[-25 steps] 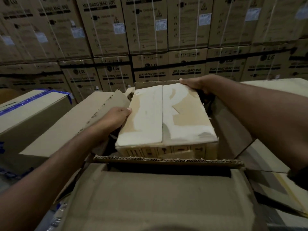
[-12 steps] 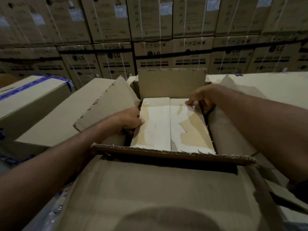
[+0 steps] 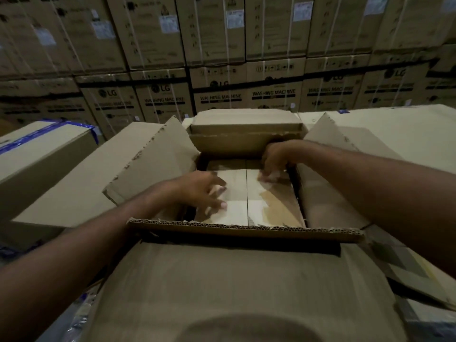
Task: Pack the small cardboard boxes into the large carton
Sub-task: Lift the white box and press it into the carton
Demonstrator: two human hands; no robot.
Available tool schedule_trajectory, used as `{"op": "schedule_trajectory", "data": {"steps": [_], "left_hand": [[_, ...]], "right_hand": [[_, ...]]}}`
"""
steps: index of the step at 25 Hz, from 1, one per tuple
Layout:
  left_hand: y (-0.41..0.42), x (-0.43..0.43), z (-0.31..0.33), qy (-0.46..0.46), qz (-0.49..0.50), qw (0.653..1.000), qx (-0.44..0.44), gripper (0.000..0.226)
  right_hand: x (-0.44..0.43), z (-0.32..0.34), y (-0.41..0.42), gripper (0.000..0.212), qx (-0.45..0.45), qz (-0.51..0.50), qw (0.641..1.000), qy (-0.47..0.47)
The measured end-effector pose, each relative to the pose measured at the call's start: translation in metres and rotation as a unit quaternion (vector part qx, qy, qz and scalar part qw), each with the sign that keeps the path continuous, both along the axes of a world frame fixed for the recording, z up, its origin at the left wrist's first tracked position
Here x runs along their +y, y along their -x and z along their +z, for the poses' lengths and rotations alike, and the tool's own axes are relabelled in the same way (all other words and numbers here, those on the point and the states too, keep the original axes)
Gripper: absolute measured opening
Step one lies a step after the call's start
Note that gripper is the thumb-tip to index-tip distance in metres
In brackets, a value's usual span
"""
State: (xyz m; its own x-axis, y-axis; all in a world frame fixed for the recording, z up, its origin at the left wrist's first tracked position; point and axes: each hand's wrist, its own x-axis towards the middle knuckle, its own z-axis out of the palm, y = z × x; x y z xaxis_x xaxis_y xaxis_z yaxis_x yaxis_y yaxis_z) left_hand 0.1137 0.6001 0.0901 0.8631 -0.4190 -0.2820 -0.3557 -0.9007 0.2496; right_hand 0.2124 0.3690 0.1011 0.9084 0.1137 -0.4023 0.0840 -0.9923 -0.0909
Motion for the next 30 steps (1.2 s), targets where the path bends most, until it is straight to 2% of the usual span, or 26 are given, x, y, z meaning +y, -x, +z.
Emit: {"op": "schedule_trajectory", "data": {"steps": [2, 4, 7, 9, 12, 16, 19, 21, 23, 26, 28, 30], "left_hand": [[0.017, -0.01, 0.001, 0.005, -0.115, 0.993, 0.036, 0.06], [0.026, -0.018, -0.003, -0.023, -0.185, 0.982, 0.042, 0.058], [0.026, -0.02, -0.006, -0.087, -0.205, 0.975, 0.021, 0.061], [0.025, -0.02, -0.007, -0.107, -0.208, 0.972, 0.034, 0.058], [0.023, -0.022, -0.01, -0.109, -0.214, 0.97, 0.032, 0.056], [0.022, -0.025, -0.002, -0.092, -0.204, 0.975, 0.006, 0.059], [0.032, -0.023, 0.016, -0.087, -0.205, 0.974, -0.049, 0.056], [0.044, -0.013, 0.029, -0.092, -0.195, 0.972, -0.096, 0.058], [0.054, 0.003, 0.042, -0.074, -0.153, 0.979, -0.115, 0.06], [0.059, 0.029, 0.06, -0.018, -0.059, 0.979, -0.194, 0.048], [0.054, 0.044, 0.067, -0.082, -0.007, 0.959, -0.272, 0.034], [0.051, 0.058, 0.066, -0.166, 0.019, 0.945, -0.281, 0.03]], "right_hand": [[0.008, 0.002, 0.0, 0.076, 0.044, 0.017, 0.999, -0.027], [0.015, 0.003, 0.001, 0.1, 0.045, 0.024, 0.997, -0.065], [0.014, 0.004, 0.001, 0.114, -0.046, 0.041, 0.995, -0.073], [0.006, 0.001, -0.004, 0.111, -0.085, 0.043, 0.993, -0.068], [-0.003, -0.006, -0.012, 0.094, -0.081, 0.033, 0.992, -0.09], [0.008, -0.009, -0.01, 0.117, -0.054, 0.014, 0.992, -0.116], [0.014, -0.013, -0.006, 0.119, -0.042, 0.002, 0.991, -0.129], [0.014, 0.002, -0.001, 0.11, -0.011, -0.009, 0.98, -0.199], [0.013, 0.016, 0.0, 0.092, 0.039, -0.008, 0.972, -0.232], [0.011, 0.019, -0.001, 0.074, 0.08, 0.017, 0.982, -0.168], [0.011, 0.011, 0.001, 0.074, 0.103, 0.013, 0.985, -0.137], [0.017, 0.002, 0.007, 0.079, 0.104, 0.023, 0.986, -0.125]]}}
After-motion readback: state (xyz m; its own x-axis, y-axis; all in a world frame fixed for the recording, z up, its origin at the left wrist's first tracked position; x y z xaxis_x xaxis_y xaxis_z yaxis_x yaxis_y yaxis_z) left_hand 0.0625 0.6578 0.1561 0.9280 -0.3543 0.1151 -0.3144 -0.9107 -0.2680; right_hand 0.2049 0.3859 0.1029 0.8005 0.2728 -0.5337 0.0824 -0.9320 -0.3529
